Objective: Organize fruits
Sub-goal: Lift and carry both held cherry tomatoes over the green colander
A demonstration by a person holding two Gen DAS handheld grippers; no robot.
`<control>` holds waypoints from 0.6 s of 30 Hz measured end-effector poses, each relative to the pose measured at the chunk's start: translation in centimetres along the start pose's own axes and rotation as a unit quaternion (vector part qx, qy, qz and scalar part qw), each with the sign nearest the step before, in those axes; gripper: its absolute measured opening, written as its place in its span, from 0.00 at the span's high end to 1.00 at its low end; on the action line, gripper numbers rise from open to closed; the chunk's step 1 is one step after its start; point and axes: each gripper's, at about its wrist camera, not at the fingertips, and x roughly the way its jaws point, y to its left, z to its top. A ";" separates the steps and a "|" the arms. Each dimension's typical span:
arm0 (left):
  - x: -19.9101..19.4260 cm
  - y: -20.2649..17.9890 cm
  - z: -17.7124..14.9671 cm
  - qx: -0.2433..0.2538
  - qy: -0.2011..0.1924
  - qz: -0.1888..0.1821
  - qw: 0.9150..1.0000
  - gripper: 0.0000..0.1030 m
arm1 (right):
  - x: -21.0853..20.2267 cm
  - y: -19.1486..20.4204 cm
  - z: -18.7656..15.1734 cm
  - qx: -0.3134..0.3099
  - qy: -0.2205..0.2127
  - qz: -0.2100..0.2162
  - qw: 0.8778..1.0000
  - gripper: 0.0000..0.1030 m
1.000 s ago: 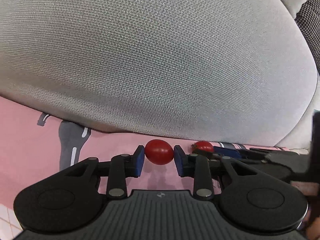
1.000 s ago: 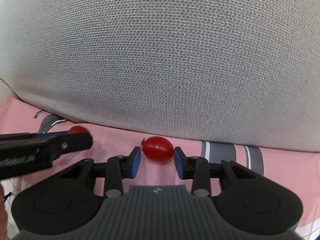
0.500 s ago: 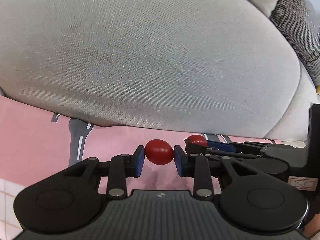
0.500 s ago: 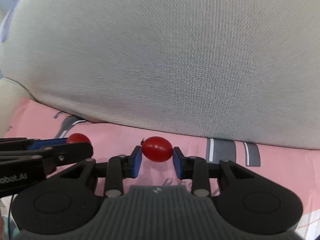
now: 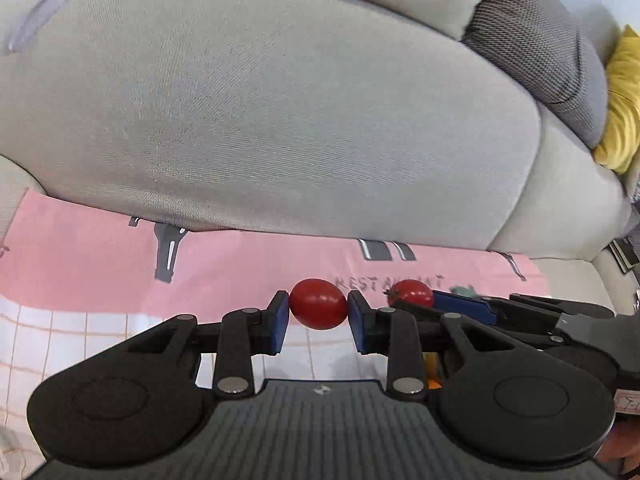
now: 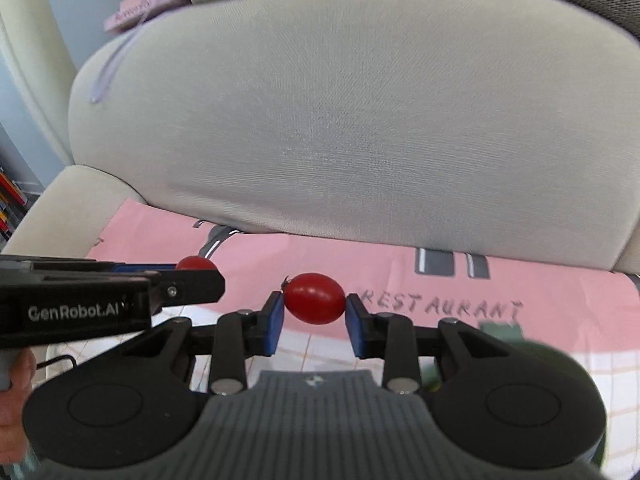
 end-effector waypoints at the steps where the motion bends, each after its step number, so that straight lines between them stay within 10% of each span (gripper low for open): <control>1: -0.5 -0.3 -0.4 0.003 -0.001 0.000 1.000 0.66 | -0.8 -0.1 -0.4 0.001 -0.003 -0.001 1.000 0.71; 18: -4.2 -6.4 -5.2 0.060 0.002 -0.025 0.998 0.66 | -10.1 -3.2 -10.0 0.025 -0.025 -0.034 0.999 0.70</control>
